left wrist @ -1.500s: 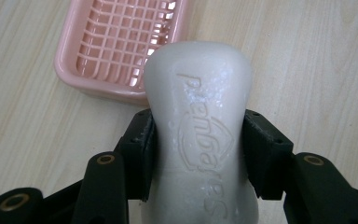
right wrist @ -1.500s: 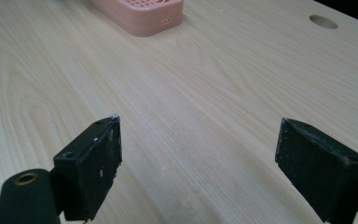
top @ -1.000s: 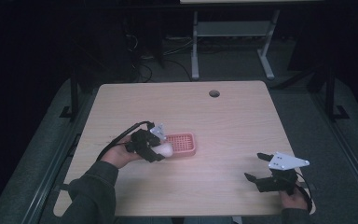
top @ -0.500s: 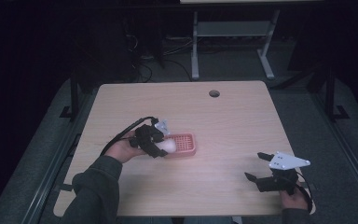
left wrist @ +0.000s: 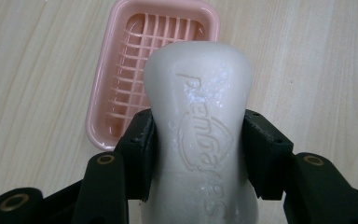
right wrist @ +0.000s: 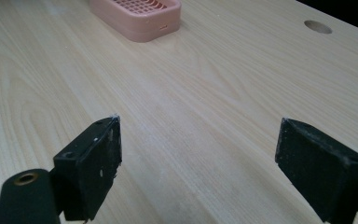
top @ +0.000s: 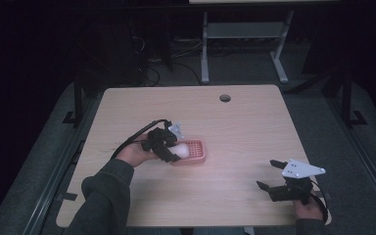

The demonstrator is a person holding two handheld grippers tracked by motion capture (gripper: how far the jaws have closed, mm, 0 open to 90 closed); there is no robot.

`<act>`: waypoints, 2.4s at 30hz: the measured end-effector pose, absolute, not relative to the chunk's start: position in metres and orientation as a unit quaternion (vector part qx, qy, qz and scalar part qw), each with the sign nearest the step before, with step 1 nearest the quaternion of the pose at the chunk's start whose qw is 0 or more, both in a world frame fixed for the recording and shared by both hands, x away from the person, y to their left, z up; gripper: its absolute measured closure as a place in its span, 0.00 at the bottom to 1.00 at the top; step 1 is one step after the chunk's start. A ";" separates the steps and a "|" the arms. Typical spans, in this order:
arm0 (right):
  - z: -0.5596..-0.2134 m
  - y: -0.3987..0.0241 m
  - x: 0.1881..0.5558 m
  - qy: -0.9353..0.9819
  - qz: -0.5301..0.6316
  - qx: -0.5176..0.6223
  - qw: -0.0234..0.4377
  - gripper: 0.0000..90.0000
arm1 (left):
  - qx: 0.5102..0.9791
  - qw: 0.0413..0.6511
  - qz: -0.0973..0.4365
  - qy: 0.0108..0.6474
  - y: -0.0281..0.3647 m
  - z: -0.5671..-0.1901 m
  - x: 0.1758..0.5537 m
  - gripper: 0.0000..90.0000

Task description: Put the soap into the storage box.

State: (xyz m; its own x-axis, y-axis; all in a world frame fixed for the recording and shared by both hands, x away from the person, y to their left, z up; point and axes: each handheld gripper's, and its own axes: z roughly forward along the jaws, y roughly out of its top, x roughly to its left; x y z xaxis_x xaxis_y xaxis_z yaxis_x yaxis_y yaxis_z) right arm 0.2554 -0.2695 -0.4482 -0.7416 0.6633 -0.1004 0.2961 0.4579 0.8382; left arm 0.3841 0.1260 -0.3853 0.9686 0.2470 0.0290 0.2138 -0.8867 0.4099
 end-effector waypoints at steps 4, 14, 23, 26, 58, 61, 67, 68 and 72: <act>-0.448 -0.269 0.255 0.827 0.433 0.288 0.213 0.15 | 0.972 0.202 0.037 0.117 0.122 -0.388 0.388 0.55; -0.447 -0.270 0.255 0.825 0.436 0.290 0.213 0.15 | 0.972 0.203 0.035 0.115 0.112 -0.386 0.397 0.55; -0.447 -0.270 0.254 0.823 0.439 0.292 0.211 0.15 | 0.973 0.200 0.036 0.113 0.104 -0.387 0.404 0.55; -0.447 -0.270 0.254 0.823 0.440 0.293 0.211 0.15 | 0.972 0.201 0.035 0.114 0.102 -0.386 0.407 0.55; -0.447 -0.272 0.255 0.820 0.444 0.294 0.208 0.15 | 0.975 0.186 0.019 0.121 0.085 -0.410 0.424 0.55; -0.448 -0.272 0.255 0.821 0.443 0.294 0.208 0.15 | 0.975 0.186 0.017 0.122 0.083 -0.413 0.424 0.55; -0.448 -0.272 0.255 0.821 0.443 0.294 0.208 0.15 | 0.976 0.180 0.013 0.121 0.081 -0.417 0.425 0.55; -0.448 -0.272 0.255 0.821 0.443 0.294 0.208 0.15 | 0.977 0.178 0.013 0.119 0.081 -0.417 0.426 0.55; -0.448 -0.272 0.255 0.822 0.443 0.293 0.208 0.15 | 0.977 0.177 0.013 0.120 0.080 -0.419 0.427 0.55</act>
State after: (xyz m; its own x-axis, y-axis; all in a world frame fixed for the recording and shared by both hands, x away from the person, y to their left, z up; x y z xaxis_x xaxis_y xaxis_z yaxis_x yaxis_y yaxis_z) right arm 0.2552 -0.2718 -0.4478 -0.7418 0.6656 -0.0817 0.2979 0.4362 0.8491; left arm 0.4266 0.0805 -0.4185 0.9709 0.2388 -0.0172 0.2296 -0.9083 0.3497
